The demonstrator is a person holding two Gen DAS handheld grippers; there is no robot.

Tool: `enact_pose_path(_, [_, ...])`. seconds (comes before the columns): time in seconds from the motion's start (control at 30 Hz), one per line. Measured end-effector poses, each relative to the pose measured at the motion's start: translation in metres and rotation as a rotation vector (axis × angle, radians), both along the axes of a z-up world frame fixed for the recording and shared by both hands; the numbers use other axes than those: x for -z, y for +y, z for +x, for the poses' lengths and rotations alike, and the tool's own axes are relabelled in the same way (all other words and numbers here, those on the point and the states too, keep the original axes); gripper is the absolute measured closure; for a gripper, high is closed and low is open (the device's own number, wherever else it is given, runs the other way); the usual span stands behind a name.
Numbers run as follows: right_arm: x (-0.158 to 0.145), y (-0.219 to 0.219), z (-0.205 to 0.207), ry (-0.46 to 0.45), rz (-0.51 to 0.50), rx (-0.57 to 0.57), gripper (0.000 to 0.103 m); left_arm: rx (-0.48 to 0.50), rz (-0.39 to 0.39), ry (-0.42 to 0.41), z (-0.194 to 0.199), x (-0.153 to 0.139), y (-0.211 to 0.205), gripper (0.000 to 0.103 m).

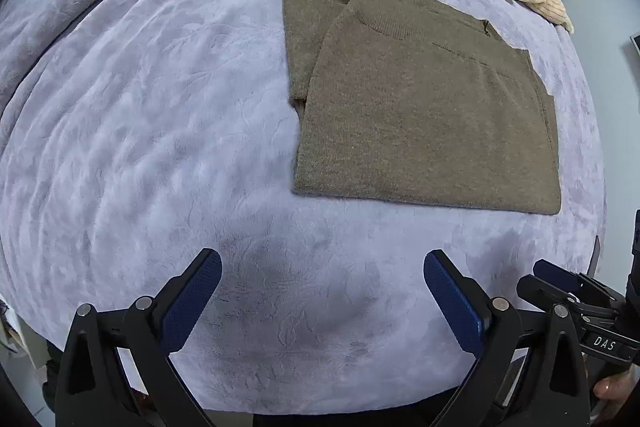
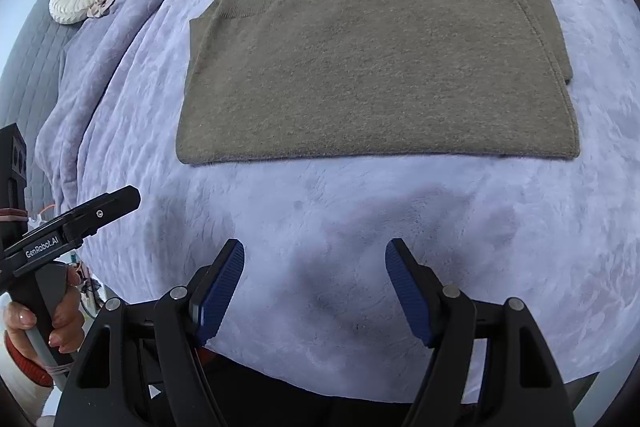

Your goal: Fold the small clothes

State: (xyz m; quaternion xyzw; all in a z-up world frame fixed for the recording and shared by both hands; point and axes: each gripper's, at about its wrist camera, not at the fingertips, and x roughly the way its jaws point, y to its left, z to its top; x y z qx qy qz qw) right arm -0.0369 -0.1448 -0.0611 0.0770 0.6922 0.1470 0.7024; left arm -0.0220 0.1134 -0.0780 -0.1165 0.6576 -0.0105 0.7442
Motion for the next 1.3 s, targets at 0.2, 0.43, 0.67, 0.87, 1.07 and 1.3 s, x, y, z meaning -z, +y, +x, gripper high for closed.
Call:
enact_pose_path(0.2, [0.003,0.008,0.002,0.010,-0.005,-0.021,0.027,-0.036,-0.027,0.007,-0.004,0.004,0.012,0.002])
enact_pose_path(0.43, [0.009,0.025,0.003,0.020,0.001,-0.061,0.027,-0.095,-0.068,0.040,-0.013,0.015,0.030,0.002])
enact_pose_path(0.67, [0.018,0.049,0.006,0.046,0.063,-0.072,0.027,-0.144,-0.059,0.042,-0.023,0.023,0.049,0.002])
enact_pose_path(0.87, [0.040,0.075,0.013,0.114,0.208,-0.007,0.027,-0.186,-0.053,0.048,-0.035,0.032,0.065,0.002])
enact_pose_path(1.07, [0.079,0.096,0.027,0.177,0.370,0.119,0.027,-0.222,-0.043,0.055,-0.048,0.049,0.079,0.002])
enact_pose_path(1.3, [0.121,0.099,0.046,0.199,0.557,0.334,0.027,-0.228,-0.040,0.029,-0.049,0.067,0.089,0.002])
